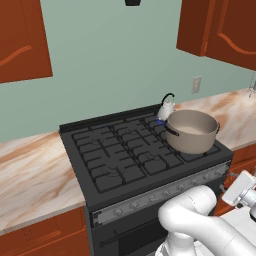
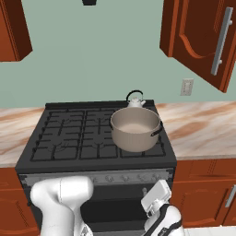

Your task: Pick the kettle from the cabinet and place it on a stove burner. Then pick the pot from the counter and place it on another stove burner. Finally, turn both burners on.

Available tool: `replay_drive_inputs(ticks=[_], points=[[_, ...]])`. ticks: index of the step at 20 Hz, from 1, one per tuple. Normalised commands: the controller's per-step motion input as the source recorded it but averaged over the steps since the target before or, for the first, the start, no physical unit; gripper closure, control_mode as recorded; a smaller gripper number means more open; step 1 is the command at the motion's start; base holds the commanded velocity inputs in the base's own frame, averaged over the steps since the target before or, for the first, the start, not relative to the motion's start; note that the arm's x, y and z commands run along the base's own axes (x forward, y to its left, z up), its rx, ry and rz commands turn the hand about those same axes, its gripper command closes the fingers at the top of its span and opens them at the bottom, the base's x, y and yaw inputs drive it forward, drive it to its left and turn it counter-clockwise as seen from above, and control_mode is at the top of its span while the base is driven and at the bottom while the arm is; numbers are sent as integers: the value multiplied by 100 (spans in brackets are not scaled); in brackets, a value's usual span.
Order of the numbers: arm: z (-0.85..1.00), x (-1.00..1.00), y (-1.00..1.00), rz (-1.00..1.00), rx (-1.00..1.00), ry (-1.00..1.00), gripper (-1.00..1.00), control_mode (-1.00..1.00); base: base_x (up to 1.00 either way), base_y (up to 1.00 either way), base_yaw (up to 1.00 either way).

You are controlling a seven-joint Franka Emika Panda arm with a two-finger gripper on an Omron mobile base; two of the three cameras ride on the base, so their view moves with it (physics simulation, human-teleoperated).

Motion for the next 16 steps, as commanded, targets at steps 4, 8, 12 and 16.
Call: replay_drive_inputs(ticks=[4,8,12,16], points=[[0,0,-1,0,0,2,-100,-100,0,0,0],[0,6,-6,-4,0,14,-100,-100,0,0,0],[0,12,-12,-4,1,22,-100,-100,0,0,0],[0,14,-11,-2,2,20,-100,-100,0,0,0]])
